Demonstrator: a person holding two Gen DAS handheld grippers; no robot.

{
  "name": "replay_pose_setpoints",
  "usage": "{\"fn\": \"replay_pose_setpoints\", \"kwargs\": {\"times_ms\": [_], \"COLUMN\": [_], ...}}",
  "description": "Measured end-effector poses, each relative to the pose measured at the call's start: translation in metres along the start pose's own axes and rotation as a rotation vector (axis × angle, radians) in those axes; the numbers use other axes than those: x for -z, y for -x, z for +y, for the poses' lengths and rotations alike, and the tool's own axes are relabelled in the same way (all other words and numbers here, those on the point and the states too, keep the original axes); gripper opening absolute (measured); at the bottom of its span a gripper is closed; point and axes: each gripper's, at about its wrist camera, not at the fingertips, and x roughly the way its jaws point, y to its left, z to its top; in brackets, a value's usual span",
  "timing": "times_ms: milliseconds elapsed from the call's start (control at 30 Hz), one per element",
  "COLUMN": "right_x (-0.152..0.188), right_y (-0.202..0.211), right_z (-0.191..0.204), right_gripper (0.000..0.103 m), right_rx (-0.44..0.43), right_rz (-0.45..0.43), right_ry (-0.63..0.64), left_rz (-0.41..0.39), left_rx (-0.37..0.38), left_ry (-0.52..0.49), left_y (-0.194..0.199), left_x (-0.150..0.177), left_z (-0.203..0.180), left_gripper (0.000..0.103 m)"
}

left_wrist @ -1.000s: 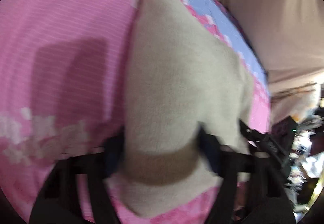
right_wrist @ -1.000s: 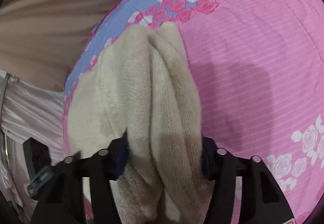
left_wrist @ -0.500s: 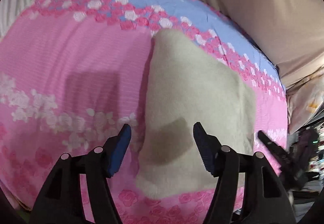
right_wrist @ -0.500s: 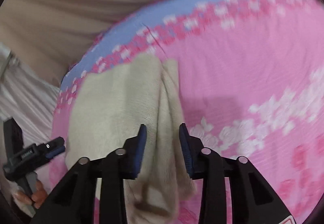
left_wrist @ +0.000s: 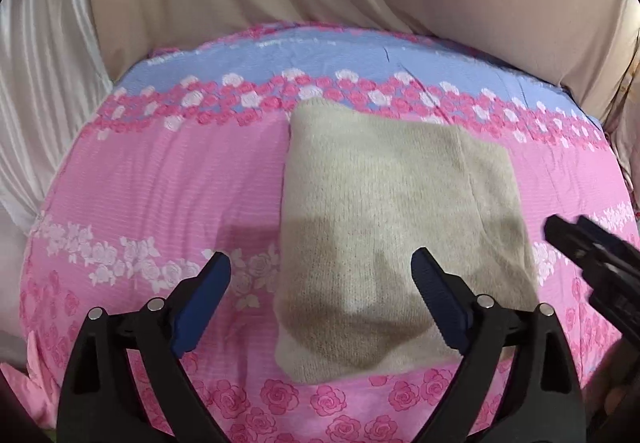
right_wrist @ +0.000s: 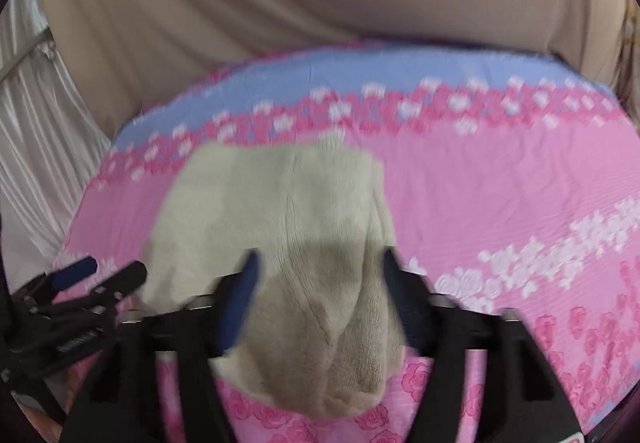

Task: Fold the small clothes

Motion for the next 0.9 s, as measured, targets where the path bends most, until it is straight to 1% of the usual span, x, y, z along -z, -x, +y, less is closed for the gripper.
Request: {"fn": "replay_pose_setpoints", "kwargs": {"times_ms": [33, 100, 167, 233, 300, 367, 500, 667, 767, 833, 867, 900], "right_x": [0.003, 0.007, 0.012, 0.019, 0.026, 0.029, 0.034, 0.039, 0.041, 0.041, 0.041, 0.042], "right_y": [0.007, 0.01, 0.007, 0.003, 0.003, 0.002, 0.004, 0.003, 0.003, 0.003, 0.004, 0.003], "right_z": [0.004, 0.007, 0.011, 0.014, 0.019, 0.023, 0.029, 0.033, 0.034, 0.033, 0.032, 0.032], "right_gripper": [0.086, 0.086, 0.086, 0.086, 0.086, 0.086, 0.086, 0.086, 0.086, 0.086, 0.086, 0.086], "right_rx": [0.029, 0.051, 0.063, 0.075, 0.067, 0.089, 0.114, 0.098, 0.093, 0.091, 0.092, 0.088], "right_rz": [-0.025, -0.045, -0.05, -0.041, -0.038, -0.041, -0.055, -0.045, -0.039, -0.04, -0.042, -0.041], "right_ry": [-0.001, -0.008, -0.011, -0.022, -0.019, 0.004, 0.007, 0.015, 0.012, 0.011, 0.01, 0.01], "left_rz": [-0.016, -0.055, -0.086, -0.099, -0.099, -0.103, -0.099, -0.104, -0.105, -0.108, -0.107, -0.107], "left_rx": [-0.012, -0.036, -0.066, -0.077, -0.078, -0.078, -0.08, -0.074, -0.06, -0.064, -0.076, -0.092], "left_ry": [-0.005, -0.016, -0.022, -0.019, -0.017, -0.014, -0.011, -0.004, 0.02, 0.032, 0.035, 0.038], "left_y": [0.003, 0.011, 0.019, 0.023, 0.025, 0.026, 0.027, 0.028, 0.029, 0.029, 0.029, 0.03], "left_x": [0.0, 0.0, 0.001, 0.002, 0.003, 0.004, 0.008, 0.012, 0.013, 0.013, 0.013, 0.013], "left_z": [0.0, -0.001, -0.002, -0.003, -0.003, -0.002, -0.001, -0.001, 0.002, 0.003, 0.002, 0.002], "left_gripper": [0.09, 0.092, 0.092, 0.092, 0.092, 0.092, 0.092, 0.092, 0.092, 0.094, 0.098, 0.098]}}
